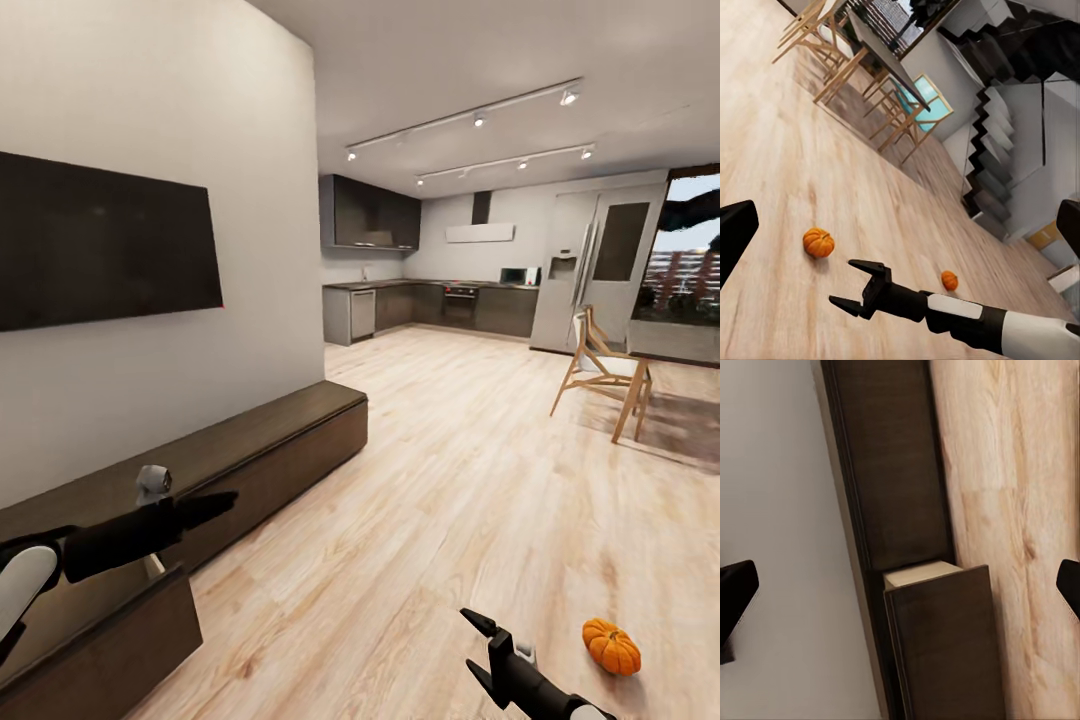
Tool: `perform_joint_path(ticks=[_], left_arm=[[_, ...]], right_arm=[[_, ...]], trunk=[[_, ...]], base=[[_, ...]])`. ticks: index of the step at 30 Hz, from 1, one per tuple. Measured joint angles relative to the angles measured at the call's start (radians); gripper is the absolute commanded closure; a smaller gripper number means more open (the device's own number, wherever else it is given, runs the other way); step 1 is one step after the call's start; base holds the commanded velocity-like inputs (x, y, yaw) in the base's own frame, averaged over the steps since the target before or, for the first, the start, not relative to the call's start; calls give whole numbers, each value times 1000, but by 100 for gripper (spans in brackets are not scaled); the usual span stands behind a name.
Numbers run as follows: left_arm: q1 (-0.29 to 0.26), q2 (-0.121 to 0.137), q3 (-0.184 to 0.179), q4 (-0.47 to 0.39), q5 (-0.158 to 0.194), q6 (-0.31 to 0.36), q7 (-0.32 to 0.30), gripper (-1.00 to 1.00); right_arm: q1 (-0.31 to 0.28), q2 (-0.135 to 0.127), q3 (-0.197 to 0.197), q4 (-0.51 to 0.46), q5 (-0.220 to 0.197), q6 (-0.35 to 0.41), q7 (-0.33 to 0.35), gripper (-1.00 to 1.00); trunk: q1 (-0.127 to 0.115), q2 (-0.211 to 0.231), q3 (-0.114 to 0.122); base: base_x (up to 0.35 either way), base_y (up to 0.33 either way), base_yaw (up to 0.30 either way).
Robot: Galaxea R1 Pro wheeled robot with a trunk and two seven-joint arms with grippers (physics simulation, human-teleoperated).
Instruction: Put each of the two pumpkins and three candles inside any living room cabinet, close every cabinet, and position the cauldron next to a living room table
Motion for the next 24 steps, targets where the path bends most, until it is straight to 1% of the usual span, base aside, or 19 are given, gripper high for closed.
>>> perform_joint_path(ticks=[24], left_arm=[[0, 0, 0, 0, 0, 1, 0, -100]], right_arm=[[12, 0, -1, 0, -1, -1, 0, -100]], trunk=[[0, 0, -1]], base=[[0, 0, -279]])
